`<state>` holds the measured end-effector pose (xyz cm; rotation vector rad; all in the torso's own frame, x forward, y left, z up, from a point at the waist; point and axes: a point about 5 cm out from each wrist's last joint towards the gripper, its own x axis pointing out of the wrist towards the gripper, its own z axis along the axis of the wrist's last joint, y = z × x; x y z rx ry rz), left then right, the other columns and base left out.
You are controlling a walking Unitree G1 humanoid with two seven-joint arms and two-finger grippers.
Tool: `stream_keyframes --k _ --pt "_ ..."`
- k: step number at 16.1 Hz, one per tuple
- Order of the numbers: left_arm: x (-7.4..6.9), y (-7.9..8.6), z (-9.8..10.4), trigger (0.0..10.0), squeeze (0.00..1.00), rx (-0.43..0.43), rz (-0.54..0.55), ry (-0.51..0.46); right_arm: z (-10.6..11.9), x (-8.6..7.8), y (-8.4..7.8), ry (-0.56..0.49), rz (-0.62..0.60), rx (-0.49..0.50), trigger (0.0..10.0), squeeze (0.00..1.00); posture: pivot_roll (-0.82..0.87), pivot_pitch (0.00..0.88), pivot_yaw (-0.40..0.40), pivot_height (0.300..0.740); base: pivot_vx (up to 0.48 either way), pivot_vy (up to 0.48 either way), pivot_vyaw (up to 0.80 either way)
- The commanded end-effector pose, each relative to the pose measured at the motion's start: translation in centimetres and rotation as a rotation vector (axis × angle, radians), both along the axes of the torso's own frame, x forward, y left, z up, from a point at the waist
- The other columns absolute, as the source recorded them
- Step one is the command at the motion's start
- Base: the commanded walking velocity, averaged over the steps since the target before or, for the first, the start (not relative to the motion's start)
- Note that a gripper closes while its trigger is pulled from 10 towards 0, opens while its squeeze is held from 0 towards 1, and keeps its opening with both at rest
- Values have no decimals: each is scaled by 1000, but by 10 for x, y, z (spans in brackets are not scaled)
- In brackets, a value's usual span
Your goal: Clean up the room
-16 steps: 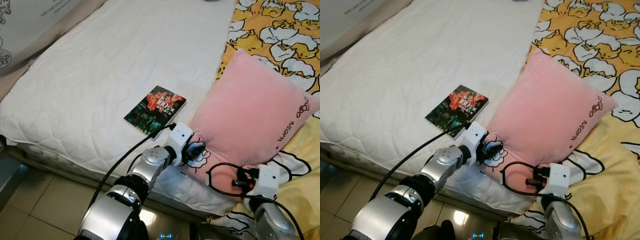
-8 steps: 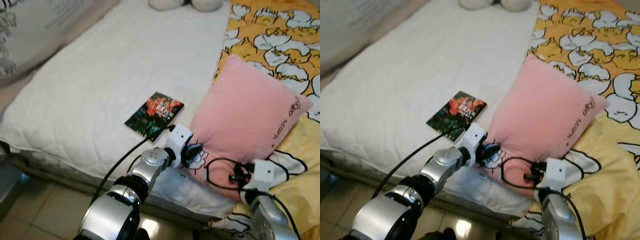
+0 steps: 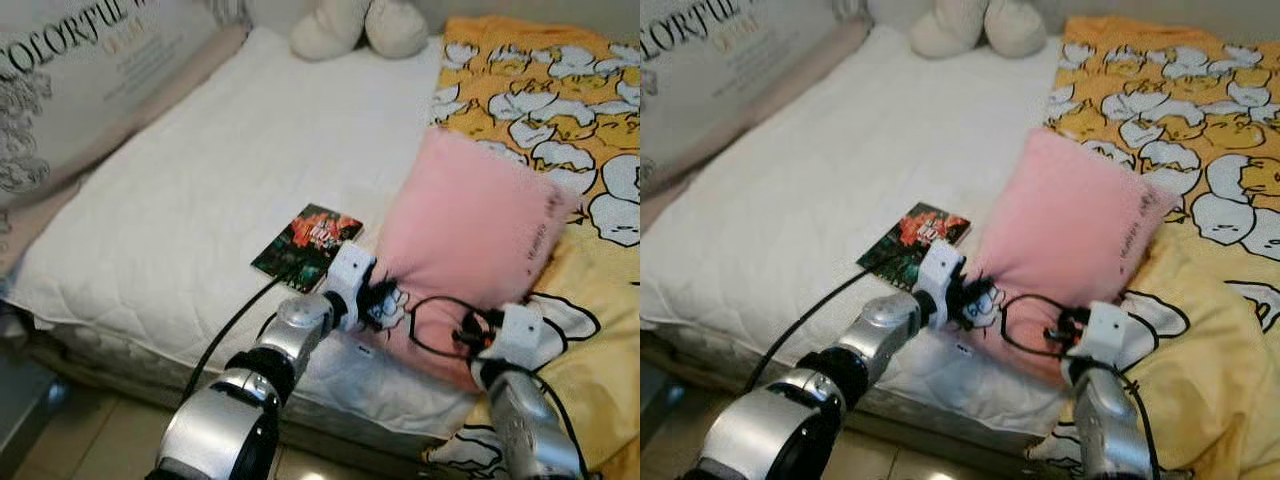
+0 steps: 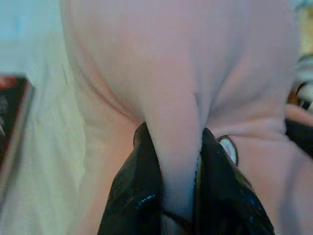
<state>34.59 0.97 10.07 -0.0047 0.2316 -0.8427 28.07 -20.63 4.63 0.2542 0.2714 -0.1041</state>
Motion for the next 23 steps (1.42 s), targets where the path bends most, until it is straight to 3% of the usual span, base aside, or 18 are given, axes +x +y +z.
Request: stream_keyframes --k 1,3,5,6,7,10,12,15,23 --pt "13 -18 44 0 0 -117 -34 -104 29 18 7 -105 15 -4 0 0 -85 0 149 727 0 0 0" --pt "28 -13 91 0 0 -180 -52 -255 78 41 4 -270 8 -42 0 0 -76 0 149 727 0 0 0" --pt "36 -8 124 0 0 -215 -68 -348 113 53 4 -374 30 -62 0 0 -73 0 141 727 0 0 0" --pt "39 -3 138 667 0 -231 -32 -413 122 56 7 -397 61 -131 2078 0 -70 0 136 727 0 0 0" --pt "40 -2 142 10000 0 -246 -20 -417 124 57 6 -394 66 -156 10000 0 -65 0 135 727 0 0 0" --pt "44 6 134 10000 0 -194 -2 -389 114 58 8 -363 12 -147 10000 0 -60 0 140 727 0 320 0" --pt "42 6 125 10000 0 -162 -20 -382 116 59 15 -378 -6 -202 10000 0 -68 0 145 727 0 480 0" --pt "40 4 118 10000 0 -162 -28 -359 113 59 21 -367 8 -208 10000 0 -79 0 148 727 0 480 -781" --pt "39 0 112 10000 0 -176 -2 -329 112 54 13 -355 4 -225 10000 0 -84 0 134 727 0 480 -780"
